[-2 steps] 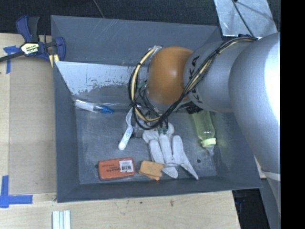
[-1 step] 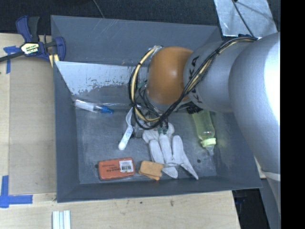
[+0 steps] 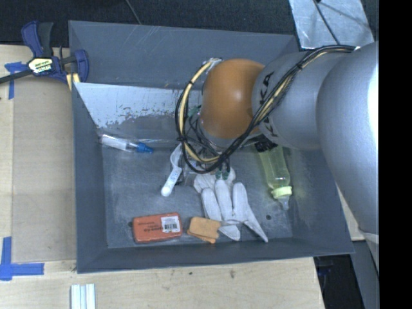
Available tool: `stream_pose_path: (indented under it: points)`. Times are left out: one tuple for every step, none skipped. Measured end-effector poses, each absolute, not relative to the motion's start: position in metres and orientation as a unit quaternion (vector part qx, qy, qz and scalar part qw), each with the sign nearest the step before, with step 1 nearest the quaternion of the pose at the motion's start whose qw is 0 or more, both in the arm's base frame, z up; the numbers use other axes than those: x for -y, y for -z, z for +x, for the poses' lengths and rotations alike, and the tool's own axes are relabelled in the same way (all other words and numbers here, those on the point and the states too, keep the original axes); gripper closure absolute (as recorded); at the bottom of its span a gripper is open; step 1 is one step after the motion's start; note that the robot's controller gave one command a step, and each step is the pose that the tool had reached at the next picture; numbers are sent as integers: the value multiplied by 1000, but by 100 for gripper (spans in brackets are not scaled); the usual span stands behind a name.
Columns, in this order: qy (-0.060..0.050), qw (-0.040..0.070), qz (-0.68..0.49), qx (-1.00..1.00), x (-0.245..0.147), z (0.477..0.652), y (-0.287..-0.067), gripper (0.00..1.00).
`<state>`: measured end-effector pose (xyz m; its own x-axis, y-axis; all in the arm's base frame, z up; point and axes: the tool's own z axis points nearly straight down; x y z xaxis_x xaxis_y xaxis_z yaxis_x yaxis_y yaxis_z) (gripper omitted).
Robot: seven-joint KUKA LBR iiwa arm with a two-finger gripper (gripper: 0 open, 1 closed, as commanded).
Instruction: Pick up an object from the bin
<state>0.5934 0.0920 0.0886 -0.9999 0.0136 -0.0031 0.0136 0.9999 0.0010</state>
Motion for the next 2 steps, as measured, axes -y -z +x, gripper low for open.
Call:
stream_pose_path:
  points:
    - [-1, 3, 3, -1000, -101, 590, -99, 100]
    - [-1, 2, 2, -1000, -109, 586, -83, 100]
